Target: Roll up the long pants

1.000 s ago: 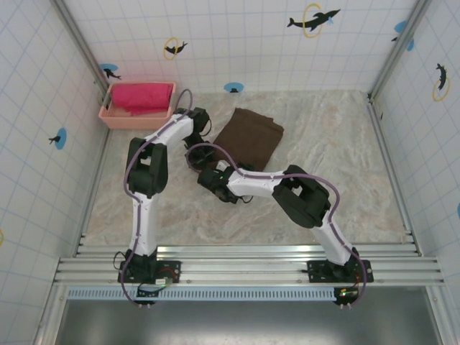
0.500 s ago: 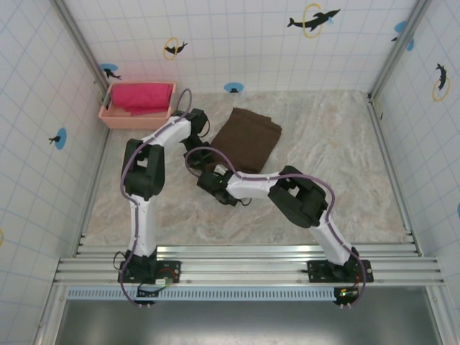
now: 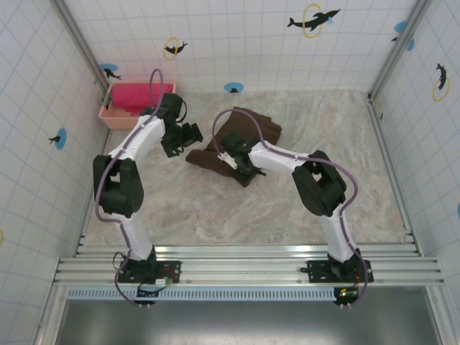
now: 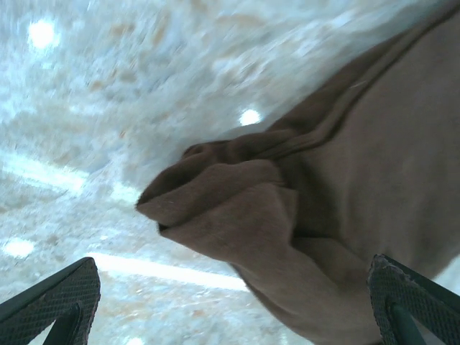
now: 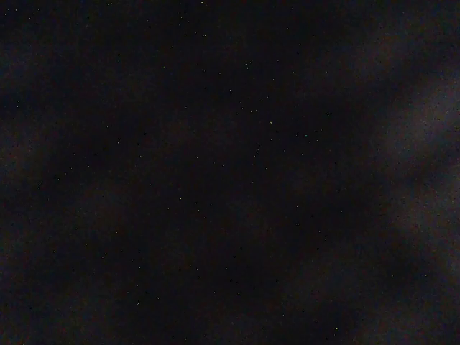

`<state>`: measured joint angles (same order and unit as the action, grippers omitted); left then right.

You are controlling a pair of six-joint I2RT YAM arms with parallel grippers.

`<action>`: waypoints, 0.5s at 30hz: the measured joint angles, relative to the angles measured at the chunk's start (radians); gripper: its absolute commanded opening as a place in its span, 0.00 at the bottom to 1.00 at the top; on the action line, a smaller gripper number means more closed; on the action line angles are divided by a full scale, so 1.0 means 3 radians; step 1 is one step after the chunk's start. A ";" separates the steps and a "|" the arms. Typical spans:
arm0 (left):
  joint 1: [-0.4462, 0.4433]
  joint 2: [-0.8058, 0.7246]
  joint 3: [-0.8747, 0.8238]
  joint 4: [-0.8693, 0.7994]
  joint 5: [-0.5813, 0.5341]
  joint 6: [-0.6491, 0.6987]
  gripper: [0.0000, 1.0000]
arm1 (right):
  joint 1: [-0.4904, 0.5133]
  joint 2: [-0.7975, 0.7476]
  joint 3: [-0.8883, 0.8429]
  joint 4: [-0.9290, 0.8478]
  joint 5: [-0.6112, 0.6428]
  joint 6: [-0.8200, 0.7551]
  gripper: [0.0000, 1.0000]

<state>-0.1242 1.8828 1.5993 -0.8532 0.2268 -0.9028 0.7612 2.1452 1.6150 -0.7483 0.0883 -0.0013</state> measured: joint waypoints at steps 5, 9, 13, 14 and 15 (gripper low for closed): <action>-0.0010 -0.0493 -0.0765 0.0799 0.0163 -0.0287 0.97 | -0.0027 0.0104 0.0137 -0.0053 -0.0282 -0.0009 0.00; -0.0010 -0.0782 -0.1591 0.1611 0.0369 -0.0646 0.97 | -0.0060 0.0114 0.0150 -0.0028 -0.0488 -0.0006 0.00; -0.0019 -0.0872 -0.2121 0.2246 0.0487 -0.0951 0.97 | -0.0122 0.0120 0.0156 -0.0025 -0.0682 0.0000 0.00; -0.0022 -0.0885 -0.2192 0.2361 0.0504 -0.1012 0.97 | -0.0134 0.0120 0.0156 -0.0024 -0.0724 0.0003 0.00; -0.0023 -0.0898 -0.2263 0.2502 0.0518 -0.1078 0.97 | -0.0144 0.0120 0.0159 -0.0024 -0.0760 0.0004 0.00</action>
<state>-0.1310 1.6135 0.9203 -0.1024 0.3820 -1.2263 0.7181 2.1811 1.6627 -0.7555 -0.1398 -0.0002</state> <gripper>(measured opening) 0.975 0.195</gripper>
